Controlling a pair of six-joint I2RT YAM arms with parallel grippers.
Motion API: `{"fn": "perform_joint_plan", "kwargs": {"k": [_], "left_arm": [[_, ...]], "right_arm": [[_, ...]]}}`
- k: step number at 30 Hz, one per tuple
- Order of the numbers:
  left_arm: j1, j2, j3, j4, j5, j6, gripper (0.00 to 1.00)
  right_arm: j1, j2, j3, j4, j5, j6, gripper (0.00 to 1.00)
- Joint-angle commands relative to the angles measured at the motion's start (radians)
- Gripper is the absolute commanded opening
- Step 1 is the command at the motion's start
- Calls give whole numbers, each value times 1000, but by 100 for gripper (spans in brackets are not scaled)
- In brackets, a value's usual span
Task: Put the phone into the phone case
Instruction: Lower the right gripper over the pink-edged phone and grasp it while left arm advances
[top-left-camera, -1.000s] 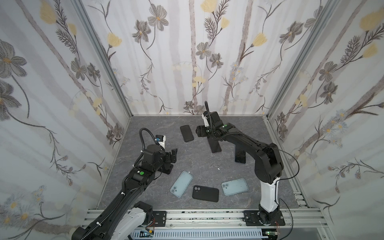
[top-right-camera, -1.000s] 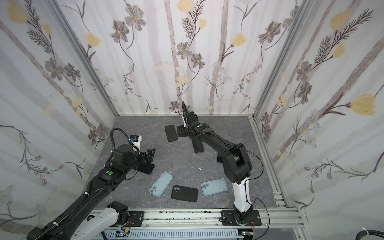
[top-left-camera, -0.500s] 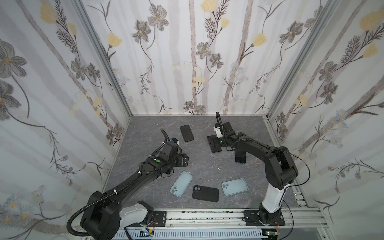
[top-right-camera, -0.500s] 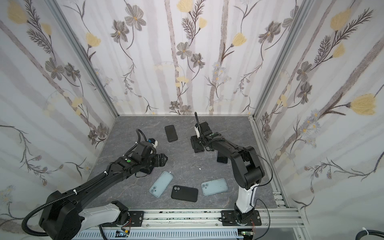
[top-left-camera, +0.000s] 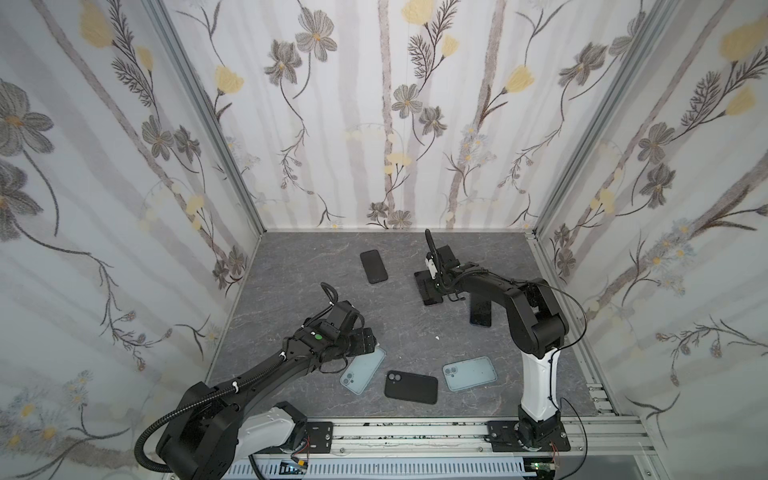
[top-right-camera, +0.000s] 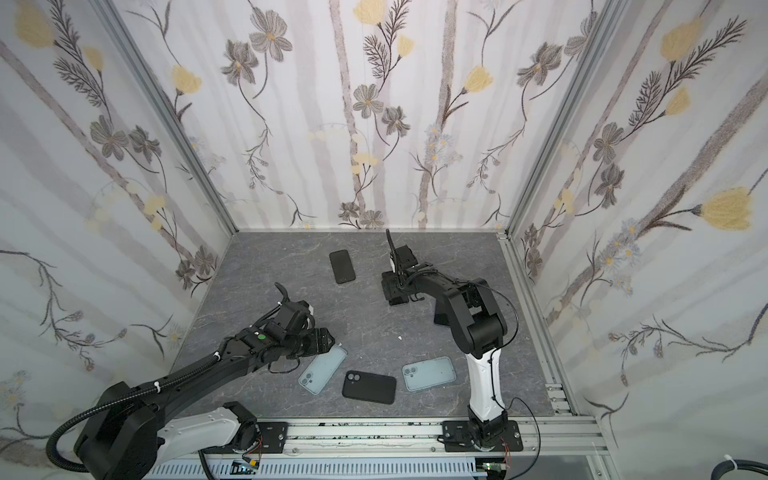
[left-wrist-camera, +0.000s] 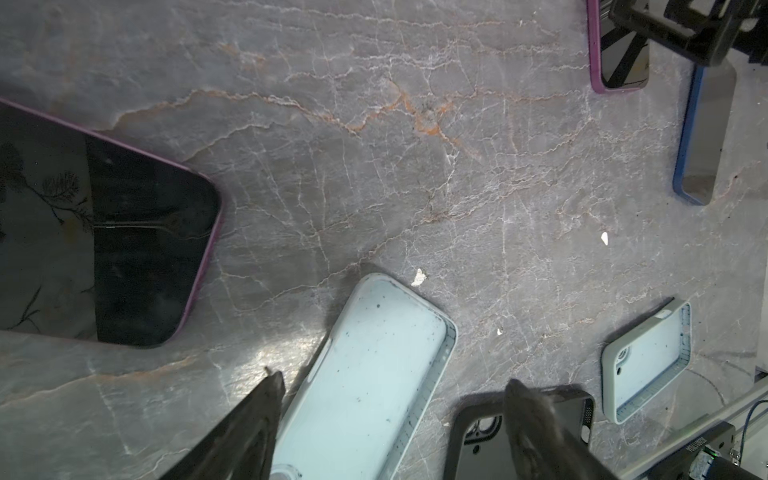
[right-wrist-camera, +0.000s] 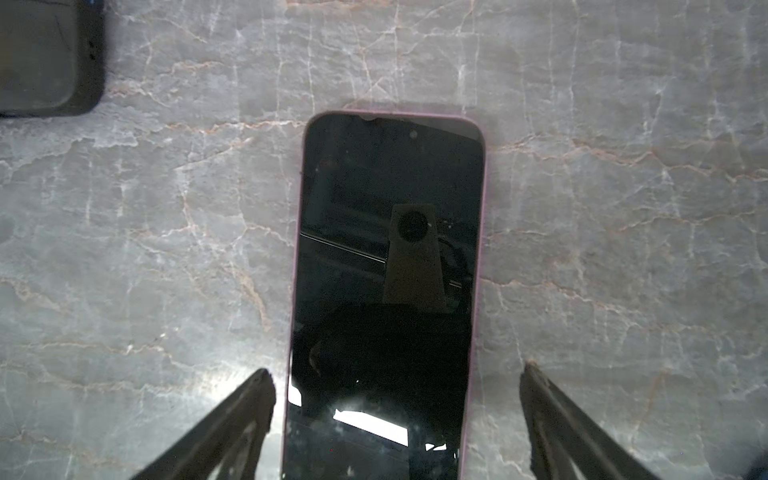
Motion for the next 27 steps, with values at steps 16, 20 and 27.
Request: {"fn": "perform_joint_plan", "kwargs": {"k": [16, 20, 27], "left_arm": [[-1, -16, -40, 32, 12, -27, 81], [-1, -22, -39, 28, 5, -19, 81], [-1, -26, 10, -4, -20, 16, 81]], "right_arm": [[3, 92, 96, -123, 9, -19, 84], [5, 108, 100, -138, 2, -27, 81], [11, 87, 80, -135, -7, -57, 69]]}}
